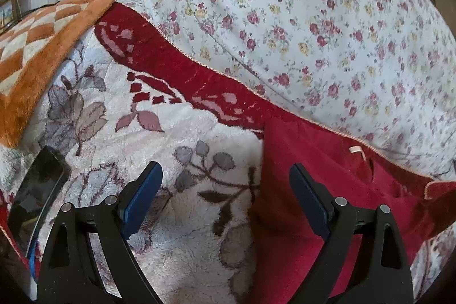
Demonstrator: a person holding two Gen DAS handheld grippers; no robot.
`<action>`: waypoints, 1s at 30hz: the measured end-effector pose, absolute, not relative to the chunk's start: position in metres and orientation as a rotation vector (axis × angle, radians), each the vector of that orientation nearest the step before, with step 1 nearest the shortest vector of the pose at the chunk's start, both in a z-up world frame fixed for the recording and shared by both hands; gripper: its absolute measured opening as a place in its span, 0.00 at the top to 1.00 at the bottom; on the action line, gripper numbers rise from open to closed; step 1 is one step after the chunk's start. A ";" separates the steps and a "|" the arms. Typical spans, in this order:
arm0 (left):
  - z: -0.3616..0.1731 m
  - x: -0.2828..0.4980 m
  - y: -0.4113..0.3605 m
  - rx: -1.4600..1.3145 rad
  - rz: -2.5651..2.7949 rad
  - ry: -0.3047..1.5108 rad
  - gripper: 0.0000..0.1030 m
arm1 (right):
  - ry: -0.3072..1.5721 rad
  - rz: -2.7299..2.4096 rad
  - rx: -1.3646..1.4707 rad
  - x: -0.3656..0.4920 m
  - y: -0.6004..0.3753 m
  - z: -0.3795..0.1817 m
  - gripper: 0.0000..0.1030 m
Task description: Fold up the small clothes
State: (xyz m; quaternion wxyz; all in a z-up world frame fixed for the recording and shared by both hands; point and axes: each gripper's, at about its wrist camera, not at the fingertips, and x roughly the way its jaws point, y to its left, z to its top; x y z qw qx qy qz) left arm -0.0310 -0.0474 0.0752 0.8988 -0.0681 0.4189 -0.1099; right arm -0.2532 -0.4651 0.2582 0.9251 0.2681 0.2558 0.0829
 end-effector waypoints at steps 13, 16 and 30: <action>0.078 -0.025 -0.050 -0.264 -0.381 0.876 0.12 | 0.959 0.320 0.455 -0.140 -0.328 0.105 0.53; 0.079 -0.027 -0.066 -0.211 -0.392 0.869 0.12 | 0.933 0.269 0.486 -0.161 -0.346 0.101 0.53; 0.029 0.001 -0.178 0.273 -0.428 1.034 0.42 | 0.868 0.175 0.393 -0.195 -0.352 0.133 0.51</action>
